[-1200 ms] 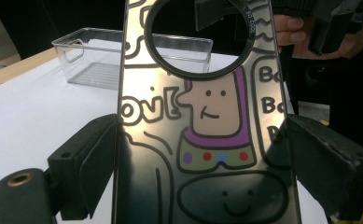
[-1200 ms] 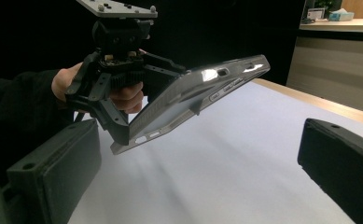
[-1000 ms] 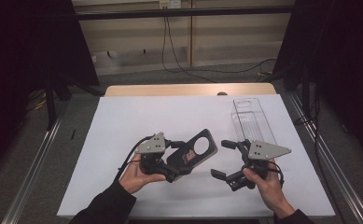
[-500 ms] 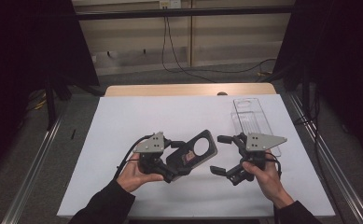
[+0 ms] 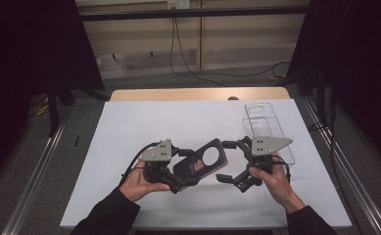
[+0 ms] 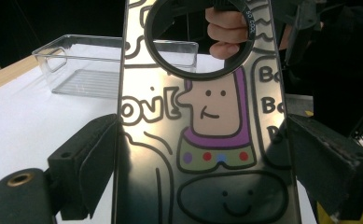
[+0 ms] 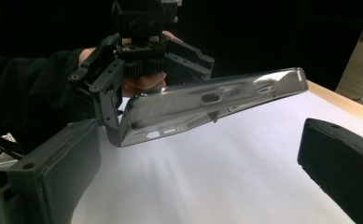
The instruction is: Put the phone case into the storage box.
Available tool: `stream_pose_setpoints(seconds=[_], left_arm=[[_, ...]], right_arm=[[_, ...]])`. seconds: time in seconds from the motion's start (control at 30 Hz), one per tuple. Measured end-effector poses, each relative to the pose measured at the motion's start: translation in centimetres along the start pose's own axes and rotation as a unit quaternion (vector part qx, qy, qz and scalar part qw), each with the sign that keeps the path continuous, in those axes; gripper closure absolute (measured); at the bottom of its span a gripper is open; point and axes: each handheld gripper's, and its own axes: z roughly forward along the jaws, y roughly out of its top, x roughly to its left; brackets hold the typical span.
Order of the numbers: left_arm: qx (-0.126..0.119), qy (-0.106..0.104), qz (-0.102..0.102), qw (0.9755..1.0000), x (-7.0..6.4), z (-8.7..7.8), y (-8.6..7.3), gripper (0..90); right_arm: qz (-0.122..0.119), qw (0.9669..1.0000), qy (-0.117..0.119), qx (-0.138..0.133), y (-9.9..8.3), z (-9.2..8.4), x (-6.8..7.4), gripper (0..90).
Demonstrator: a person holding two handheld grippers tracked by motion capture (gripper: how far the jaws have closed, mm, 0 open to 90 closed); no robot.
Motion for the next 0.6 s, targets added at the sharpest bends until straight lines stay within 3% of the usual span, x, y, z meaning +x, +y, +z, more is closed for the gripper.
stream_pose_setpoints(seconds=[0.23,0.37,0.6], left_arm=[[0.006,-0.015,0.002,0.9999,-0.25,0.38,-0.11,12.2],[0.011,-0.026,0.005,0.9996,-0.37,0.69,-0.22,12.2],[0.015,-0.039,0.004,0.9991,-0.43,0.89,-0.29,12.2]], right_arm=[[0.006,0.9999,0.010,0.002,0.02,0.07,0.03,0.0],[0.007,0.9995,0.030,0.005,0.04,0.21,0.09,0.0],[-0.003,0.9991,0.040,0.016,0.08,0.24,0.16,0.0]])
